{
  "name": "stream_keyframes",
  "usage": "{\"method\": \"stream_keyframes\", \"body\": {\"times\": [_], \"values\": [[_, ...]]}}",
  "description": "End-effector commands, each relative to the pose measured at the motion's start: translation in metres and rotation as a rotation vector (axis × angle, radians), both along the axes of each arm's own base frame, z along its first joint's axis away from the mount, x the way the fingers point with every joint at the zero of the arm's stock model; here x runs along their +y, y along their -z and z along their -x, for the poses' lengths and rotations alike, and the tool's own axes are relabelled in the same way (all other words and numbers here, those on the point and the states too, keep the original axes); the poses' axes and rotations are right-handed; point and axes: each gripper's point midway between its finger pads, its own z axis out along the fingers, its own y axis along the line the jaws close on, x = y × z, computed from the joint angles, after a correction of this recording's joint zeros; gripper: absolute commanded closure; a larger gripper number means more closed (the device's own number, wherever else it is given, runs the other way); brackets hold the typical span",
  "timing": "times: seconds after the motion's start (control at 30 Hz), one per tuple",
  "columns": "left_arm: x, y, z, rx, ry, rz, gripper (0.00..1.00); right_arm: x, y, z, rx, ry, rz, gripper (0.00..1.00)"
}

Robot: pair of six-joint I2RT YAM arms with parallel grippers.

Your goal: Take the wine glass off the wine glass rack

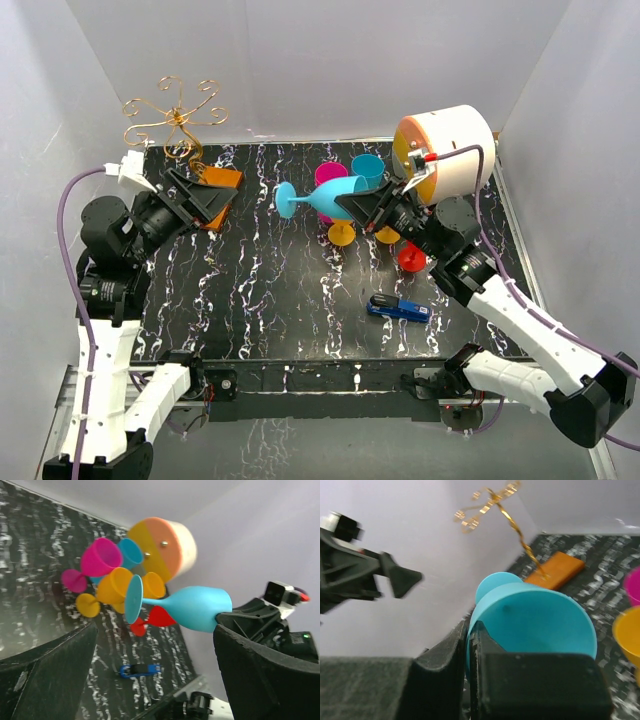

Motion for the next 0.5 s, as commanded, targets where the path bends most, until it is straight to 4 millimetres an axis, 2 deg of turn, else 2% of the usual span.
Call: {"method": "stream_keyframes", "body": {"times": [0.0, 0.13, 0.3, 0.4, 0.47], "values": [[0.028, 0.017, 0.008, 0.015, -0.125, -0.206, 0.01, -0.023, 0.042, -0.009, 0.043, 0.122, 0.234, 1.00], [0.039, 0.020, 0.010, 0.011, -0.176, -0.266, 0.01, -0.022, 0.082, -0.003, 0.108, 0.067, 0.403, 1.00], [0.039, 0.028, 0.007, 0.022, -0.173, -0.268, 0.01, -0.014, 0.123, 0.008, 0.196, -0.075, 0.582, 1.00], [0.035, 0.030, 0.006, 0.021, -0.156, -0.250, 0.01, -0.021, 0.151, 0.000, 0.294, -0.050, 0.701, 1.00], [0.033, 0.031, 0.007, 0.025, -0.149, -0.244, 0.01, -0.028, 0.162, -0.011, 0.345, 0.002, 0.769, 1.00]]}}
